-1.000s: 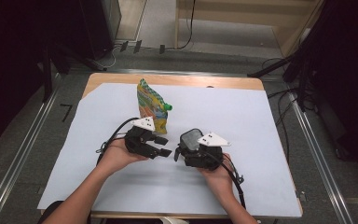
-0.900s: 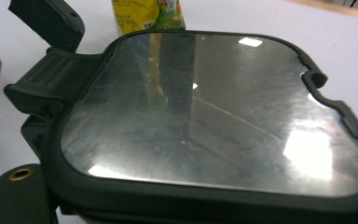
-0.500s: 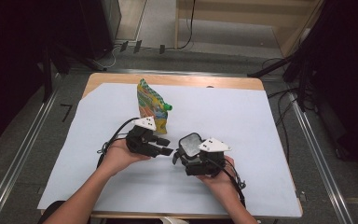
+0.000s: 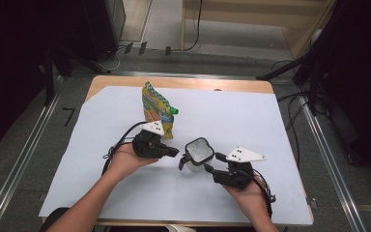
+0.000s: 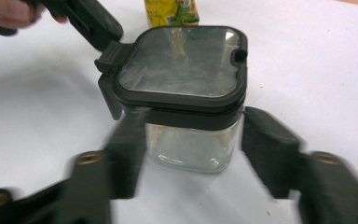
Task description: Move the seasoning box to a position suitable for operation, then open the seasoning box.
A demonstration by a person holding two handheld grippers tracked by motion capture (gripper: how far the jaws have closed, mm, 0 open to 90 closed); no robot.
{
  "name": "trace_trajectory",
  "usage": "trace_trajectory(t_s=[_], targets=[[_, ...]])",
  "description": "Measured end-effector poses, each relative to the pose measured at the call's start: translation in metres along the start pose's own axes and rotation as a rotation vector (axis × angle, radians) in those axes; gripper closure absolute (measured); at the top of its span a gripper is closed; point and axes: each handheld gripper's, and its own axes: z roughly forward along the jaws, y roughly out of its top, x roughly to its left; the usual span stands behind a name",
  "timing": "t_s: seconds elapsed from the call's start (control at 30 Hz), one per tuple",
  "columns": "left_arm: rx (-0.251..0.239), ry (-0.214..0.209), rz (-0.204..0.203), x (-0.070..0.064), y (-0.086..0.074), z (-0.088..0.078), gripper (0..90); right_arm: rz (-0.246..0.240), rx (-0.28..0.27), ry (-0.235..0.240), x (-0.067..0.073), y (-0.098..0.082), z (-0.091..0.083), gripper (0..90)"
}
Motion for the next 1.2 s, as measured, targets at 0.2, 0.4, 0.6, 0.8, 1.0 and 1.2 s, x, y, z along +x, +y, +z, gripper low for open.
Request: trace_trajectory(t_s=[0.2,0.4,0.6,0.8,1.0,1.2], targets=[[0.034,0.014,0.024,-0.003,0.002,0.014,90.0,0.046,0.055,0.019,-0.01,-0.002,-0.003,84.7],[0.041,0.0,0.031,-0.005,0.001,0.022,90.0,0.028,0.064,0.017,-0.009,-0.001,-0.002,90.0],[0.036,-0.009,0.018,-0.007,0.0,0.024,90.0,0.022,0.063,0.012,-0.009,-0.001,-0.001,90.0],[0.042,-0.022,0.013,-0.01,0.001,0.027,90.0,0.022,0.062,0.014,-0.011,0.0,0.0,90.0],[0.052,-0.039,0.024,-0.014,0.001,0.031,90.0,0.037,0.06,0.019,-0.017,0.0,0.002,90.0],[0.041,-0.068,0.008,-0.017,0.002,0.037,90.0,0.041,0.066,0.016,-0.022,0.001,0.006,90.0]])
